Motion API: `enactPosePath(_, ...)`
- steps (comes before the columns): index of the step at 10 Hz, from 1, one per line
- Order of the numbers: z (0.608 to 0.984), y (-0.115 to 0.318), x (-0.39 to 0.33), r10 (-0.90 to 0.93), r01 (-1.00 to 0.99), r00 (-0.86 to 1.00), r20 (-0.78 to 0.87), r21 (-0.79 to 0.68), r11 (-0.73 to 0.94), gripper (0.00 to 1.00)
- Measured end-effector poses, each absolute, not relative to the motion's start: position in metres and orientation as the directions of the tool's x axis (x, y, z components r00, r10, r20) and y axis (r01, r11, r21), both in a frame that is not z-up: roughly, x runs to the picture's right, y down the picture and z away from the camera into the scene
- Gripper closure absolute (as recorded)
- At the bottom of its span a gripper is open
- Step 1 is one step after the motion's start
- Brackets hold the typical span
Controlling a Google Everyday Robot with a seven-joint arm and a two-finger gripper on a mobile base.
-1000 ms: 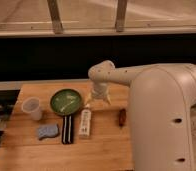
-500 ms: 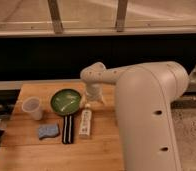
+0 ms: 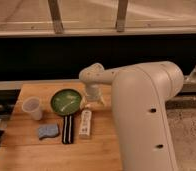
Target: Stand the bottle upright
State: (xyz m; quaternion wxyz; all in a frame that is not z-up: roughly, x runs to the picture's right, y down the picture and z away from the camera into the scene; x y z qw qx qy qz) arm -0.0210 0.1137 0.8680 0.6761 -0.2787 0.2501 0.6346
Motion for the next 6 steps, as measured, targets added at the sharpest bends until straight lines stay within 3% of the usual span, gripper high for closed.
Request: enactPosePath(6,0.8751,0.1202,-0.0233,0.703,-0.997,0.068,-0.708,-0.063,0.034,0.20)
